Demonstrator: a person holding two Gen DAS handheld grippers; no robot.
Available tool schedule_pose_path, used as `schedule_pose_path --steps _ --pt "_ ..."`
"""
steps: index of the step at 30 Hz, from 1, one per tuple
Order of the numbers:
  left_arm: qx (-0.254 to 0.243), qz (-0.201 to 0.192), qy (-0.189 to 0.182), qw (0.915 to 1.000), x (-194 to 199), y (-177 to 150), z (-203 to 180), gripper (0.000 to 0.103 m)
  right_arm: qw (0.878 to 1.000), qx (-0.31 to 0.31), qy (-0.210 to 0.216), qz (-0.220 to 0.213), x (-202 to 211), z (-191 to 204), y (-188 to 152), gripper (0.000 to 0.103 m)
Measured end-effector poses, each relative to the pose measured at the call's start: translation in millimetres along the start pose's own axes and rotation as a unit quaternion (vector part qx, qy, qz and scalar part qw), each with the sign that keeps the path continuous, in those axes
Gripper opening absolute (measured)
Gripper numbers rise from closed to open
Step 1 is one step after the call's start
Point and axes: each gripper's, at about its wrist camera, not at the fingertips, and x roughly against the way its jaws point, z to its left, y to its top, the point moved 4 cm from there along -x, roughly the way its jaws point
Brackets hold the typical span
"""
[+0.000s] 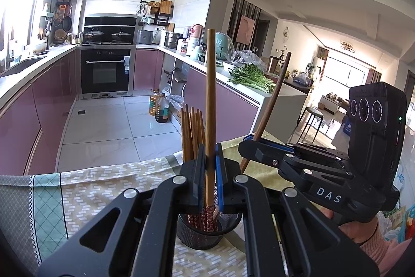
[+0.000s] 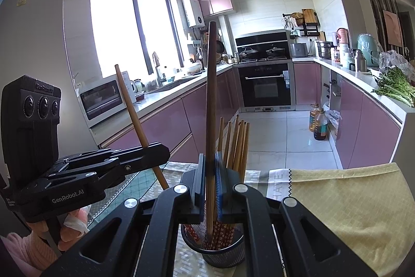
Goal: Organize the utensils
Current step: 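Push both held chopsticks down among the others in the mesh cup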
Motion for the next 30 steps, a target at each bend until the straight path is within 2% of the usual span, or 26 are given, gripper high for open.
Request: schedule_pose_path --steps 30 --pt "0.005 0.028 0.005 0.9996 -20.9 -17.7 12.8 0.008 1.0 -0.004 0.0 0.023 -13.3 -2.8 -11.7 0.006"
